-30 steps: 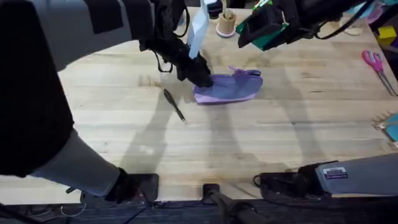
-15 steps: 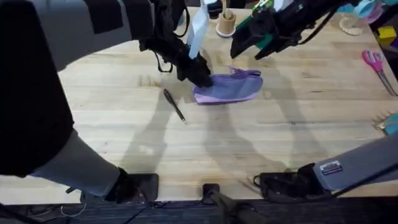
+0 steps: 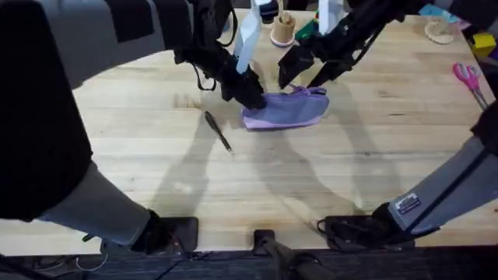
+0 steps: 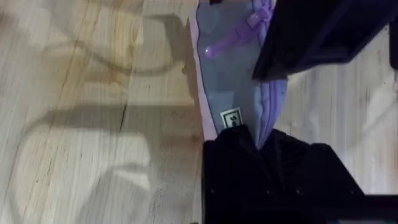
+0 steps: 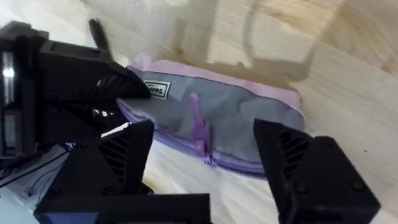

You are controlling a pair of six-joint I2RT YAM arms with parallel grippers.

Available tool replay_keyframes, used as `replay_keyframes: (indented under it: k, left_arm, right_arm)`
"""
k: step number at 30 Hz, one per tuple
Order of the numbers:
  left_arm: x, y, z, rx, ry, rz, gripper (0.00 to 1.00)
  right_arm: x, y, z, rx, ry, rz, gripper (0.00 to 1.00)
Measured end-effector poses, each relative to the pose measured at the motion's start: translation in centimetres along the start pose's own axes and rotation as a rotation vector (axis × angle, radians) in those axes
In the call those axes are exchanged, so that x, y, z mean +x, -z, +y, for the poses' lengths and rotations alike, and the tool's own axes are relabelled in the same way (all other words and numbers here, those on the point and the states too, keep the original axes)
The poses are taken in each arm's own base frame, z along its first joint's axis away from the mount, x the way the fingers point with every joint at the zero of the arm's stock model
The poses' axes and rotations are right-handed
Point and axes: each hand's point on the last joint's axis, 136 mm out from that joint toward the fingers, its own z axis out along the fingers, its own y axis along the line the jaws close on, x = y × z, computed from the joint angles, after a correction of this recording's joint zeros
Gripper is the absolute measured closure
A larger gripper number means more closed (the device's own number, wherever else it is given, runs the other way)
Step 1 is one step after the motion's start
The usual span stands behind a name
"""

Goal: Unzip the bag, pick up the pens from the table one at a time and place them inside, then zip the bag closed.

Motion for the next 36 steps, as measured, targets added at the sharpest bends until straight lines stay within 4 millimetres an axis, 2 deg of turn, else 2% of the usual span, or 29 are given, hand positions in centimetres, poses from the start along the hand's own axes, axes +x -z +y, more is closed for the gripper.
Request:
replay_keyframes:
  k: [3, 7, 11, 14, 16, 21, 30, 36]
  left_arm:
    - [0.0, 0.0, 0.0, 0.0, 0.0, 0.0, 0.959]
    - [0.0, 0.0, 0.0, 0.0, 0.0, 0.0, 0.959]
    - [0.0, 0.0, 0.0, 0.0, 0.0, 0.0, 0.959]
    - [0.0, 0.0, 0.0, 0.001, 0.0, 0.0, 0.959]
    - [0.0, 0.0, 0.0, 0.001, 0.0, -0.001, 0.959]
    - [-0.1, 0.0, -0.1, 0.003, 0.0, -0.003, 0.959]
    - [0.0, 0.0, -0.1, 0.003, 0.001, -0.003, 0.959]
    - [-0.1, 0.0, 0.0, 0.002, -0.001, -0.004, 0.959]
  right_arm:
    - [0.1, -0.5, -0.1, -0.002, 0.002, 0.016, 0.13]
    - [0.2, -0.8, -0.2, 0.001, 0.003, 0.026, 0.323]
    - [0.2, -0.8, -0.3, 0.004, 0.003, 0.03, 0.562]
    - [0.5, -0.8, -0.3, 0.005, -0.003, 0.041, 0.822]
    - [1.0, -0.7, -0.2, 0.002, -0.011, 0.058, 0.949]
    - [1.7, -0.7, -0.1, -0.001, -0.025, 0.087, 0.969]
    - [1.8, -0.7, -0.1, -0.003, -0.027, 0.09, 0.969]
    - [1.2, 0.6, 0.5, -0.002, -0.021, 0.075, 0.969]
